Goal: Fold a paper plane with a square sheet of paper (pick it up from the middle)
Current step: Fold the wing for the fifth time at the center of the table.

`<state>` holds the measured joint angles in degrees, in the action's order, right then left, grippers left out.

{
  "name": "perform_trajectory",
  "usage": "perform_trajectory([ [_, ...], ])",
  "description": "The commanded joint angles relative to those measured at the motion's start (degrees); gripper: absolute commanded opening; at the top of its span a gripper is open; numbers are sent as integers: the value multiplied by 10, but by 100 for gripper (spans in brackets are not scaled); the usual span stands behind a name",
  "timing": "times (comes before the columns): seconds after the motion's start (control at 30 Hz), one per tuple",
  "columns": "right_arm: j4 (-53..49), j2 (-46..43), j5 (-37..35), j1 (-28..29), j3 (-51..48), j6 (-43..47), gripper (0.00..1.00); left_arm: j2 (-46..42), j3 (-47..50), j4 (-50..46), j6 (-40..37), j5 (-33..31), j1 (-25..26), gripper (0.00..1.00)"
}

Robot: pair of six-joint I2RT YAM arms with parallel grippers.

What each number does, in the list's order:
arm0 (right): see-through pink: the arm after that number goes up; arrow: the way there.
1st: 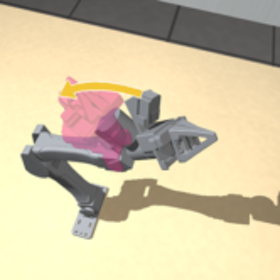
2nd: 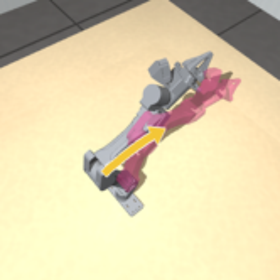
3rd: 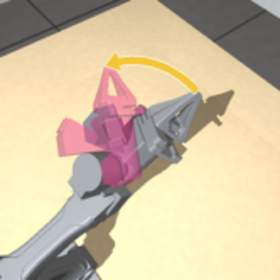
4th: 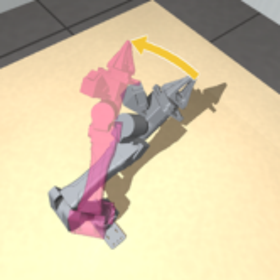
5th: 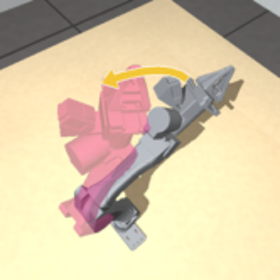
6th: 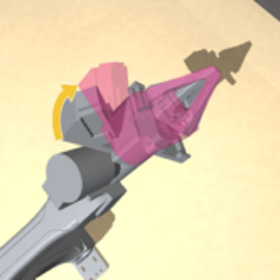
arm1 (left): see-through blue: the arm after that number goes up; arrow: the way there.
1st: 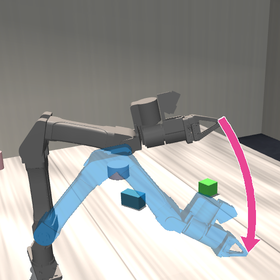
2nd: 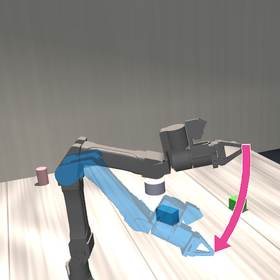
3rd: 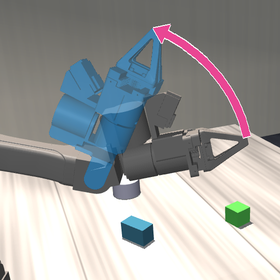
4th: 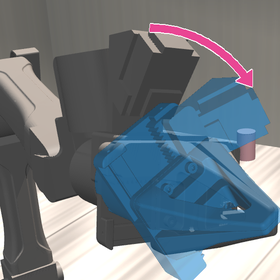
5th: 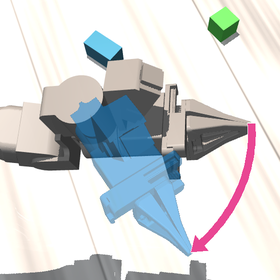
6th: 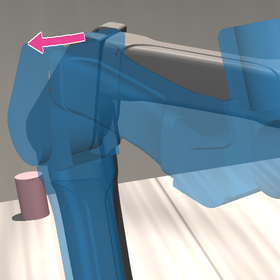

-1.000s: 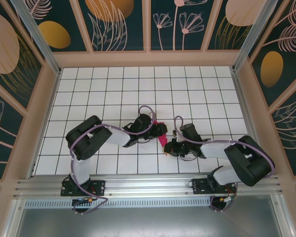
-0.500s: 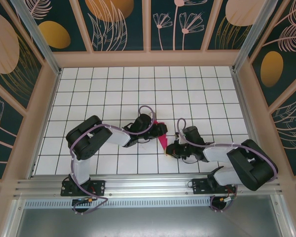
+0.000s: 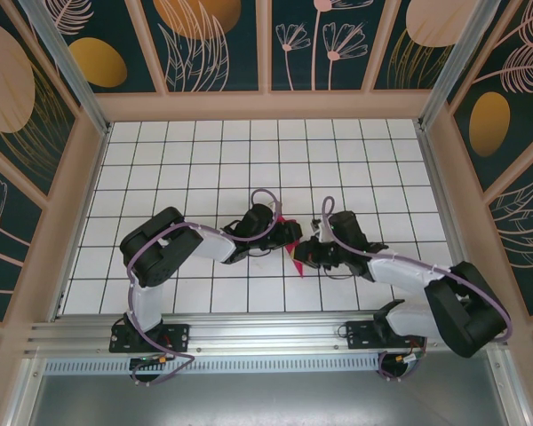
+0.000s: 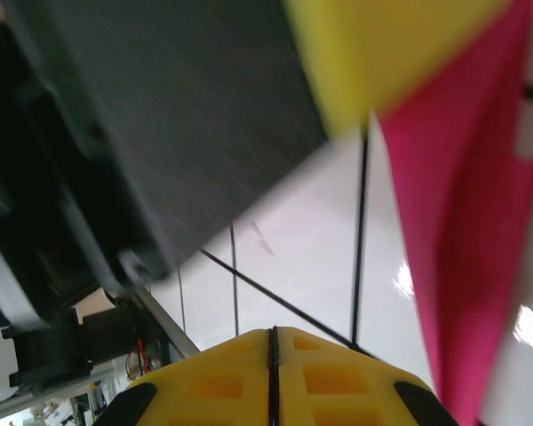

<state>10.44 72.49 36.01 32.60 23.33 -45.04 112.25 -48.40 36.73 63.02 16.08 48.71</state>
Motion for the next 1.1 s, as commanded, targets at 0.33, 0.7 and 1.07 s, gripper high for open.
perform_trajectory([
  [0.33, 11, 113, -72, -31, -17, 22, 10, 25, 2, -51, -15, -1, 0, 47],
  [0.7, 1, 145, -62, -39, -58, 34, 8, -20, -24, -62, -71, 10, -2, 52],
  [1.07, -3, 166, -49, -38, -43, 63, 7, -114, -1, -74, -105, -13, -2, 52],
])
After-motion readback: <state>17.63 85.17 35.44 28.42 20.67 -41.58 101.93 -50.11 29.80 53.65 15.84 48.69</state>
